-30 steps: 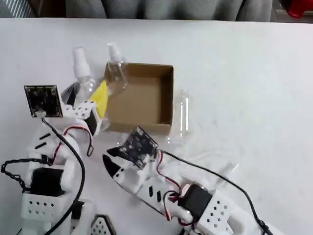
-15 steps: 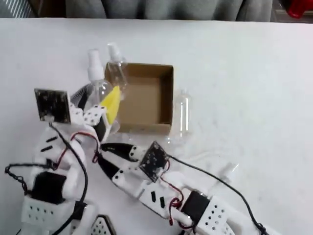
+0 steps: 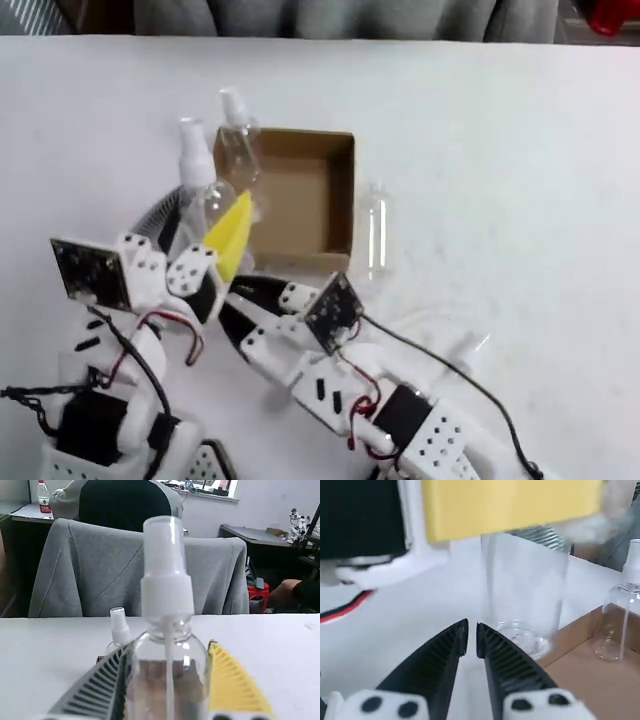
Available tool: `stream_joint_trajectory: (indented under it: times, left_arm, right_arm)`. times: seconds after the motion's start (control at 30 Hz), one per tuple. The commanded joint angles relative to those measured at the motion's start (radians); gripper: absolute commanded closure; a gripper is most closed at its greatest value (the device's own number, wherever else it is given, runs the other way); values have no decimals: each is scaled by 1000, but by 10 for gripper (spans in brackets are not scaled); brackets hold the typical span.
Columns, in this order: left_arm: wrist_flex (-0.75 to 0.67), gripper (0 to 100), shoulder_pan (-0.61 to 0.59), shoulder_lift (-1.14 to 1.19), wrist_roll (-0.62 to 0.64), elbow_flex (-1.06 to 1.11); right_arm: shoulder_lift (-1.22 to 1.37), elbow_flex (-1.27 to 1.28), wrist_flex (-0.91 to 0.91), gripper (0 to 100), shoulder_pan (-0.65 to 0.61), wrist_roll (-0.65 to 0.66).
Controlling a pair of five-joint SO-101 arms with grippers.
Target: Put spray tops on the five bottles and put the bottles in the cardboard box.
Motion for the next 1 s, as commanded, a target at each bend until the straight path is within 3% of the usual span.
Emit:
stream_joint_trajectory:
  times: [0.0,0.47,0.73,0.97]
  left_arm:
    - [14,973,10,-16,5,-9]
    - [40,973,10,-16,5,-11]
    - [40,973,10,-16,5,-9]
    - [41,973,16,-16,5,-9]
  right_arm:
    - [-13,-11,-25,979,35,-11]
    - [-16,-11,-22,979,87,-17]
    - [-15,-9,22,979,-88,-18]
    - [-13,-9,18,979,-12,-18]
